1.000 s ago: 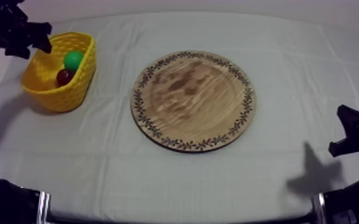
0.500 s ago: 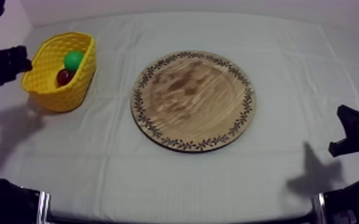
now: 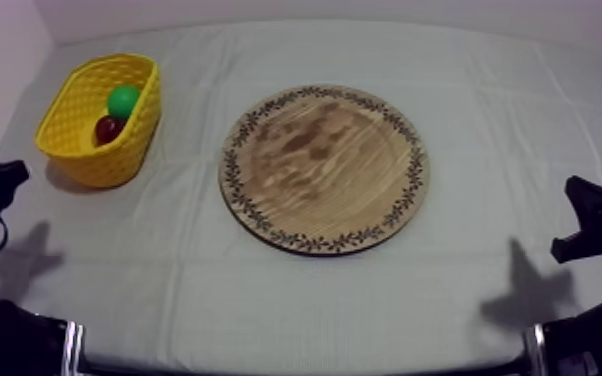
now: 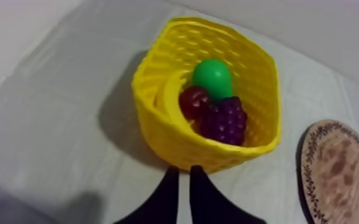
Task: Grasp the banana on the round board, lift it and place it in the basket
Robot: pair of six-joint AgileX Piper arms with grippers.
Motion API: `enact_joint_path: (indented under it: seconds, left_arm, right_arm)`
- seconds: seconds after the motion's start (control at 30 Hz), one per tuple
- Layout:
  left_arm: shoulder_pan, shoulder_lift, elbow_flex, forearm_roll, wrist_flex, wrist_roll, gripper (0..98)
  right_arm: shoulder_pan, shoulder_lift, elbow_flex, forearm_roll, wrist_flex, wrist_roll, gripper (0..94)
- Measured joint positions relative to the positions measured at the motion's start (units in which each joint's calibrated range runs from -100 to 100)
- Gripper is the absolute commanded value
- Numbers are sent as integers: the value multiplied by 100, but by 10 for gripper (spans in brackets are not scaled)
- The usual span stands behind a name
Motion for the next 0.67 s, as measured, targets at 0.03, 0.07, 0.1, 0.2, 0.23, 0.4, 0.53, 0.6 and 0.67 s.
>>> enact_joint_path:
  seconds: [0.03, 0.07, 0.1, 0.2, 0.23, 0.4, 0.53, 0.6, 0.67]
  left_arm:
    - [-30, -220, 161, -21, 19, 106, 9]
    - [-71, -441, 322, -14, 56, 200, 7]
    - [-106, -611, 443, 15, 56, 258, 5]
    - [-267, -1205, 792, 164, 70, 376, 2]
    - [-313, -1347, 847, 173, 77, 378, 2]
    - [-521, -2158, 1057, 180, -81, 115, 1]
    - [-515, -2447, 1129, 176, -216, -200, 1]
    - [-513, -2470, 1142, 174, -225, -254, 1]
    - [-513, -2475, 1147, 174, -243, -240, 1]
  right_arm:
    - [0, 0, 0, 0, 0, 0, 2]
    - [0, 0, 0, 0, 0, 0, 2]
    - [0, 0, 0, 0, 0, 0, 2]
    - [0, 0, 0, 0, 0, 0, 2]
    - [0, 0, 0, 0, 0, 0, 2]
    - [0, 0, 0, 0, 0, 0, 2]
    - [0, 0, 0, 0, -2, 0, 2]
    - [0, 0, 0, 0, -2, 0, 2]
    - [0, 0, 0, 0, -2, 0, 2]
